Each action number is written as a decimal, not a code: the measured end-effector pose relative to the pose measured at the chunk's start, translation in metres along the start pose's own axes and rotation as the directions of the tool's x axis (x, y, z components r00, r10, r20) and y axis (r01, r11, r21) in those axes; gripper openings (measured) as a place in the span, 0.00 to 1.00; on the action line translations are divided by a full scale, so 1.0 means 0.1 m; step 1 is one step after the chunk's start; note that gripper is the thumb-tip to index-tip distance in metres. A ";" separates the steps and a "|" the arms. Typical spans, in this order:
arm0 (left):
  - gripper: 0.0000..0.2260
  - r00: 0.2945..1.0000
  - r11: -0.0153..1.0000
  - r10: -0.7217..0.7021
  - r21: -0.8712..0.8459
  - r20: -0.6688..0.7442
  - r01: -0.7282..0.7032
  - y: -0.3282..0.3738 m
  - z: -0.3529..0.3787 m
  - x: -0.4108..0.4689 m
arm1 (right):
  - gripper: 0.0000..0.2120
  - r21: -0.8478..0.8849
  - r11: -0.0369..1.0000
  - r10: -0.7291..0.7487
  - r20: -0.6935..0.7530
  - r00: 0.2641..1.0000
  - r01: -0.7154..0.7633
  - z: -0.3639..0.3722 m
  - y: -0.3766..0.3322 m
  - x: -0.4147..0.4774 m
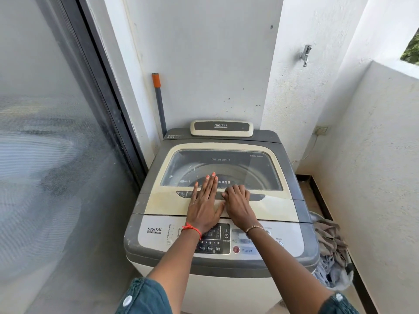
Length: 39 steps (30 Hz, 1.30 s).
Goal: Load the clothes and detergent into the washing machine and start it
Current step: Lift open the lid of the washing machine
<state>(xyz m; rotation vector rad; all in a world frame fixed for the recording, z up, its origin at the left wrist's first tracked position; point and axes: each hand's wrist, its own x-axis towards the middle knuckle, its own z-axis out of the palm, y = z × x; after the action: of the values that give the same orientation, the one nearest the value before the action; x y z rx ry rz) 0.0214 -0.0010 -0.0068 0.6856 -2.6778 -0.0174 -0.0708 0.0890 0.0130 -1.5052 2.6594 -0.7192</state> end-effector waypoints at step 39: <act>0.48 0.911 0.907 0.127 0.418 -0.393 0.054 -0.28 -1.81 2.36 | 0.30 -0.335 0.932 -0.281 -0.417 0.865 0.141 -1.70 -0.18 1.76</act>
<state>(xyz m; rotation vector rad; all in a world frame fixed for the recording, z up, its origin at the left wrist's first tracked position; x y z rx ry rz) -0.0919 -0.1218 0.2425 0.6695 -2.2891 0.6643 -0.1884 0.0041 0.2108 -1.9467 3.0897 -0.8073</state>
